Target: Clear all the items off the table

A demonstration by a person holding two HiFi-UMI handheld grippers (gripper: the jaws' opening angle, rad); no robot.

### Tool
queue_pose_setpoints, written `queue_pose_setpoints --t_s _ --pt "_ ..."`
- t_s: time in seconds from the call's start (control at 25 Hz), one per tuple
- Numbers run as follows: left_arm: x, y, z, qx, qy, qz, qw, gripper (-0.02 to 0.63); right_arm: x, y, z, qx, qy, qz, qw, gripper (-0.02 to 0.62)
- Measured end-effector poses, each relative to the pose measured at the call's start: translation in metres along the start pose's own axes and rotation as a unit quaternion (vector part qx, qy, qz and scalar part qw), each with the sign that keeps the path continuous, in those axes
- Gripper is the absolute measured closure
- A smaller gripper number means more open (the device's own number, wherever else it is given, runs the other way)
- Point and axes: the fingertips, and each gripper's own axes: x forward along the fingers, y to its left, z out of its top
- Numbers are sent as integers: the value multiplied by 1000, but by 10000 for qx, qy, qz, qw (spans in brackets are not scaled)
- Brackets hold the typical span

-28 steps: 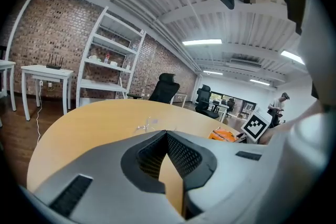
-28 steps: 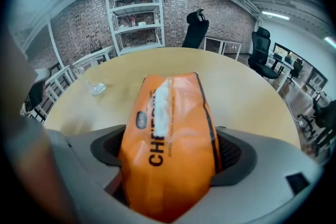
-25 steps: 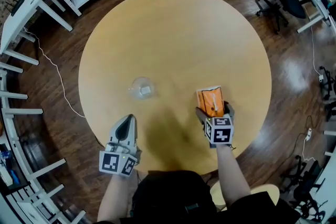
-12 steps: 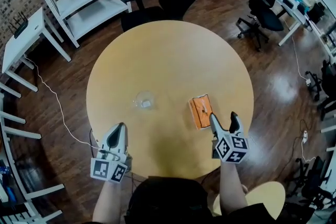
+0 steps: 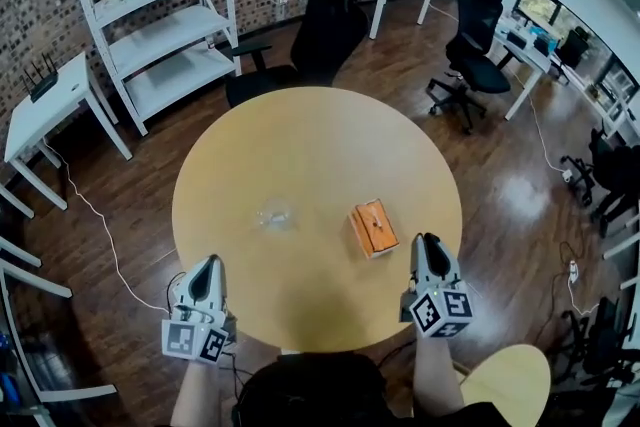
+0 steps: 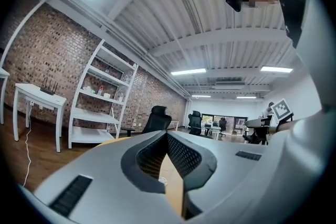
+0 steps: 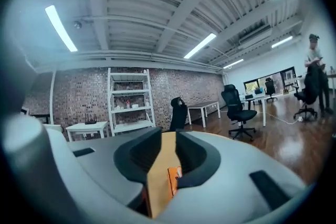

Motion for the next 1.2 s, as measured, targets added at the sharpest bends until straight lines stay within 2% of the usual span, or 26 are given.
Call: queue_pose_setpoints --t_s 0.04,0.08,0.44,0.84,1.2 --pt "-2 0 2 7 -36 -14 10000 606 -5 3 3 -57 -66 -31 10000 563" --pt "-4 0 3 5 -72 -25 10000 606 -11 5 7 -74 -161 -59 9998 592" --pt "-7 -12 6 -111 -184 -274 9994 606 -59 1 39 -16 -1066 -243 9940 594" --pt "-3 -27 13 -94 -265 -408 9988 606 -67 -2 40 -172 -940 -308 9949 595" --pt "-10 -18 26 -53 -398 -231 9989 606 -59 -8 26 171 -746 -240 9968 595"
